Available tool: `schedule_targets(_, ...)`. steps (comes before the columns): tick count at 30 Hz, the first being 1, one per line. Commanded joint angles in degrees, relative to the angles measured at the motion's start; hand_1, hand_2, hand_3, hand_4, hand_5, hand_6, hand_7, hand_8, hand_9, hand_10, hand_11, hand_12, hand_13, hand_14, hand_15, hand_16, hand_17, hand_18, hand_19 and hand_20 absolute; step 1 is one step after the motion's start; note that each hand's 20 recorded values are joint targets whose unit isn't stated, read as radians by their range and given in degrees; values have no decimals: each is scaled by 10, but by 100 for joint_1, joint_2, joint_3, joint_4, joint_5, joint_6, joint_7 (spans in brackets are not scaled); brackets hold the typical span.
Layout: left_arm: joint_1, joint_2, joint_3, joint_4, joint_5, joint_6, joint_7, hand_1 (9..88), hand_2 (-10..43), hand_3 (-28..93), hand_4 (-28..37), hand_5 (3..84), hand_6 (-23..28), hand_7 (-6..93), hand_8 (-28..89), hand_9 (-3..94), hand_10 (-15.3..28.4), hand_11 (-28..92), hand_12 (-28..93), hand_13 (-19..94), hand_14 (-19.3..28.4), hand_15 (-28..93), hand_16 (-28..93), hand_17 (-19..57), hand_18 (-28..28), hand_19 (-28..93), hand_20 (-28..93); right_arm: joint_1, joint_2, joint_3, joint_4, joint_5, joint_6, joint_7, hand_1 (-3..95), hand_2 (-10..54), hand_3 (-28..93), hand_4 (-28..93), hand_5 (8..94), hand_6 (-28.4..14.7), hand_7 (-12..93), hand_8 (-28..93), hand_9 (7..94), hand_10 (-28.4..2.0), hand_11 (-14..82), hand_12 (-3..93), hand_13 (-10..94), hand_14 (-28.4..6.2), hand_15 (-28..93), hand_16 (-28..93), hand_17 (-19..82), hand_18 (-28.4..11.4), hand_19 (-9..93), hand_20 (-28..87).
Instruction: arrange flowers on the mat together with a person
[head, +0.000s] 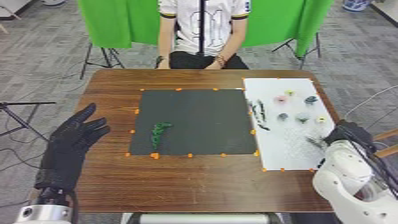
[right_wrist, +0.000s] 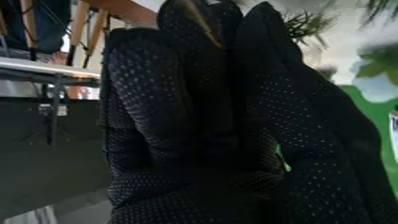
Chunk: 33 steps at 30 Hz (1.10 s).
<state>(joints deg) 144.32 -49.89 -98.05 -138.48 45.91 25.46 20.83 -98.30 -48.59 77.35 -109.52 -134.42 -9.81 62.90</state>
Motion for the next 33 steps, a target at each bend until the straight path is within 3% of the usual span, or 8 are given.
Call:
schedule_targets(1,38,3,27,-9,-12,61,4,214,50,787,-283,336,65,154,-110,342,196,253,95,226,264,511,-102,-103,214,475,91,27,120,-47,-448,-471,467,-120,597,-95,615,-275,867,-12,135,92,900,-112,258,259,831,-59,609,163,402,-194,932,-107)
schedule_targets(4,99,56,20,-23,-49,118,112,214,49,788,-283,336,65,154,-110,341,196,254,95,227,264,511,-103,-104,214,475,91,120,135,-141,-706,-589,660,-206,592,-95,622,-279,866,-8,144,90,901,-110,266,262,833,-58,611,168,405,-195,932,-99)
schedule_targets(9,151,60,-40,-61,-35,122,107,215,50,786,-283,336,65,153,-110,342,197,254,95,227,265,511,-103,-104,214,475,91,413,17,-470,-1208,-607,887,-476,587,-95,630,-278,865,-6,153,91,902,-108,275,265,838,-56,613,174,406,-196,932,-89)
schedule_targets(15,240,51,-157,-122,-9,129,70,215,49,787,-283,337,65,153,-110,342,196,255,94,227,265,510,-103,-104,214,476,91,1519,-465,-1602,-1407,-148,1053,-952,584,-95,635,-277,867,-7,160,90,904,-108,286,261,842,-56,616,180,406,-198,932,-79)
schedule_targets(20,162,18,-176,-145,54,83,-80,215,50,786,-283,336,65,152,-109,341,196,254,95,227,265,511,-103,-104,214,474,90,2381,-1262,-2591,-971,87,1061,-1296,578,-95,635,-270,868,-7,165,92,907,-108,296,260,848,-58,619,183,408,-199,932,-70)
schedule_targets(24,2,-25,-192,-147,127,-28,-308,215,50,786,-283,337,66,152,-109,341,196,255,95,226,265,511,-102,-104,214,475,91,2800,-1773,-3194,-474,213,893,-1408,570,-95,635,-266,871,-5,174,95,906,-109,312,247,852,-57,622,185,412,-199,932,-61)
schedule_targets(30,-71,-68,-280,-154,160,-47,-340,215,51,786,-283,337,66,151,-109,341,197,255,94,226,265,511,-103,-104,214,475,91,3009,-2465,-3566,331,432,582,-1452,558,-95,636,-262,872,-5,181,96,906,-110,327,235,855,-57,623,186,414,-200,932,-52)
schedule_targets(33,-242,-34,-193,-97,156,-93,-399,215,50,787,-283,337,66,152,-108,341,197,255,94,226,264,511,-103,-104,214,475,92,3084,-2536,-3813,582,474,552,-1388,555,-95,635,-257,873,-5,185,96,906,-110,336,228,857,-58,625,187,415,-200,932,-48)
